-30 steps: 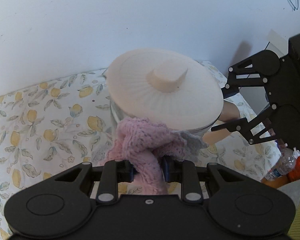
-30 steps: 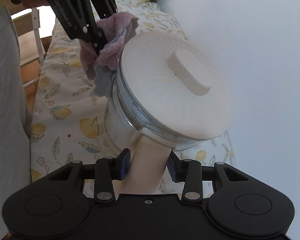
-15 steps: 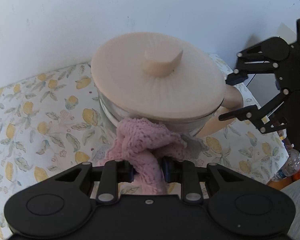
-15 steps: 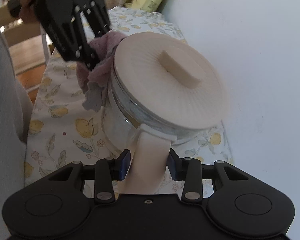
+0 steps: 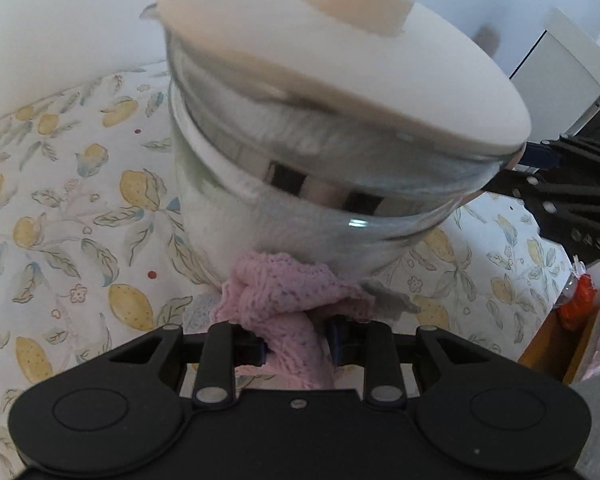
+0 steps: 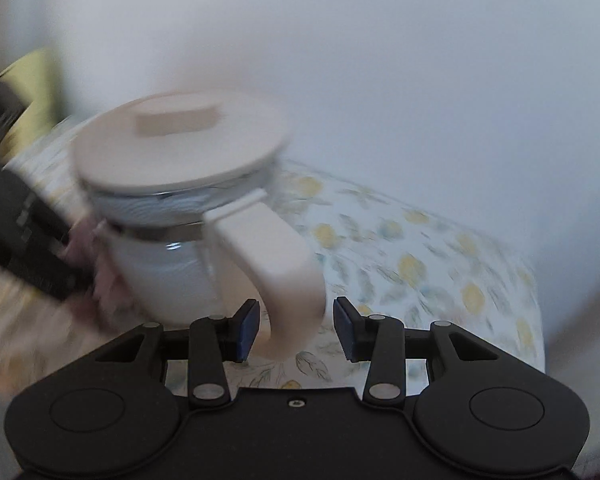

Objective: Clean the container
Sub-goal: 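Turn the jug back upright with the right gripper while the left gripper keeps wiping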

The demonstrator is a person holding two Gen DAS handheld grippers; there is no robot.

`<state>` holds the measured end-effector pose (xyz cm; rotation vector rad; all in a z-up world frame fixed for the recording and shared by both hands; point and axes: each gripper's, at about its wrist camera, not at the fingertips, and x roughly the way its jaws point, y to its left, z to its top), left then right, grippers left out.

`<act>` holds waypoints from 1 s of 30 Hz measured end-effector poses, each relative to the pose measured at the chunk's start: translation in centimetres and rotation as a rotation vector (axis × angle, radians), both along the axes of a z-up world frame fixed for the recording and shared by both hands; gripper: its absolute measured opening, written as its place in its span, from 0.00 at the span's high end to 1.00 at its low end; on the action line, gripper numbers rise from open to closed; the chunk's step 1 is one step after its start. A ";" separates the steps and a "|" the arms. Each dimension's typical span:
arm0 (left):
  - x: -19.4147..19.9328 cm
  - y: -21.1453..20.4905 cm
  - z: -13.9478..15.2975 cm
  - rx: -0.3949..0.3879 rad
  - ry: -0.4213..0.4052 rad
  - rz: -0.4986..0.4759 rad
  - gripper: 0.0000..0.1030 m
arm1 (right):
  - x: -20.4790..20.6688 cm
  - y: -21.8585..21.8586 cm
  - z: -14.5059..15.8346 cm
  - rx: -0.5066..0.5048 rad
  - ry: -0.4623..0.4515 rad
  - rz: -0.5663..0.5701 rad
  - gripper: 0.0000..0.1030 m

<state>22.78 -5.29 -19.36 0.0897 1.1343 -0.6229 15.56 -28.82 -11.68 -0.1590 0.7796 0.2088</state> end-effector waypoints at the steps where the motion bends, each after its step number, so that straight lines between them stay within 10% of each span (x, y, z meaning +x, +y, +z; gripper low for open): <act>1: 0.1 0.2 -0.2 -0.009 0.006 -0.001 0.75 | -0.1 0.3 -0.2 0.006 -0.009 -0.066 0.55; 16: 0.6 0.4 -2.1 -0.016 0.013 -0.046 0.75 | 0.5 4.7 -1.5 -0.019 -0.118 -0.397 0.59; 30: -0.8 -0.9 0.5 0.031 -0.015 0.090 0.79 | 1.2 2.5 -1.8 0.074 -0.070 -0.256 0.61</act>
